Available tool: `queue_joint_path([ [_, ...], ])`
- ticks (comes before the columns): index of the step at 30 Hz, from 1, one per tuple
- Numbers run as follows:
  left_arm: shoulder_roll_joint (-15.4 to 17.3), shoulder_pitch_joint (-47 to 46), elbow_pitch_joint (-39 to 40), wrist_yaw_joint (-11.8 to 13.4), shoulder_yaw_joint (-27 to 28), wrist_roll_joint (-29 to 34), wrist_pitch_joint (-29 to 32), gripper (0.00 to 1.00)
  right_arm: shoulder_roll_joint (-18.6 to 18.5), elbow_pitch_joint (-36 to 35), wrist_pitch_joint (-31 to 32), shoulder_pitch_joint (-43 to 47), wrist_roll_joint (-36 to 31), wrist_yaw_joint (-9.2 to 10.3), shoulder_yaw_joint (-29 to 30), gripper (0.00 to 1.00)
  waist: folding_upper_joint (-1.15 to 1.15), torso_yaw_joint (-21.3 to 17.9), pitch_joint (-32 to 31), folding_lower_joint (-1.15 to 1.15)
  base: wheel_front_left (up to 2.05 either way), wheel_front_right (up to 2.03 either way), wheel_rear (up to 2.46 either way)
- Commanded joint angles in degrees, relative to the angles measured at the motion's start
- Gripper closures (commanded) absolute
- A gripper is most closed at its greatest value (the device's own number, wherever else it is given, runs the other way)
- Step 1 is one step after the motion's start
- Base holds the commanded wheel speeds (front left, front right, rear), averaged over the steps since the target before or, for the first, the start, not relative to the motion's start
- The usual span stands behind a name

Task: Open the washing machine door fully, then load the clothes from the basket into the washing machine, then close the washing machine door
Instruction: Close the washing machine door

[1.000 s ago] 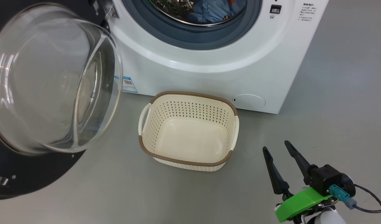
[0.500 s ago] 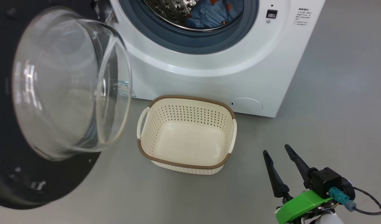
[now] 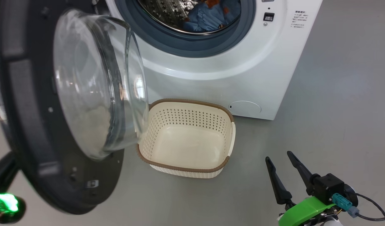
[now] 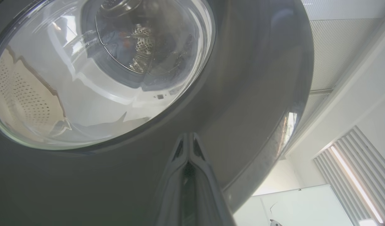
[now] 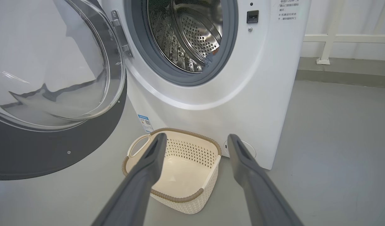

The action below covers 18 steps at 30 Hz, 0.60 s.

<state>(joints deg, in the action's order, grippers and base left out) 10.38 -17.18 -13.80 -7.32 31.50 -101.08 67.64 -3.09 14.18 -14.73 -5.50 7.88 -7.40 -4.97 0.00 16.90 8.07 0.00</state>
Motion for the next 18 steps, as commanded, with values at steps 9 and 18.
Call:
queue_joint_path([
  [9,-5.2,3.3,9.9,-0.2,-3.3,-0.2,2.0,1.0,0.2,-1.7,-0.3,0.1,1.5,-0.09,-2.0,0.0,0.0,-1.9,0.1,0.0,0.0,0.0,0.0],
  [18,-7.3,3.0,12.4,-0.2,-7.0,-1.8,-1.7,1.0,0.2,-2.2,-0.3,0.1,1.7,-0.09,-2.4,0.0,0.0,-4.6,1.2,0.0,0.0,0.0,0.0],
])
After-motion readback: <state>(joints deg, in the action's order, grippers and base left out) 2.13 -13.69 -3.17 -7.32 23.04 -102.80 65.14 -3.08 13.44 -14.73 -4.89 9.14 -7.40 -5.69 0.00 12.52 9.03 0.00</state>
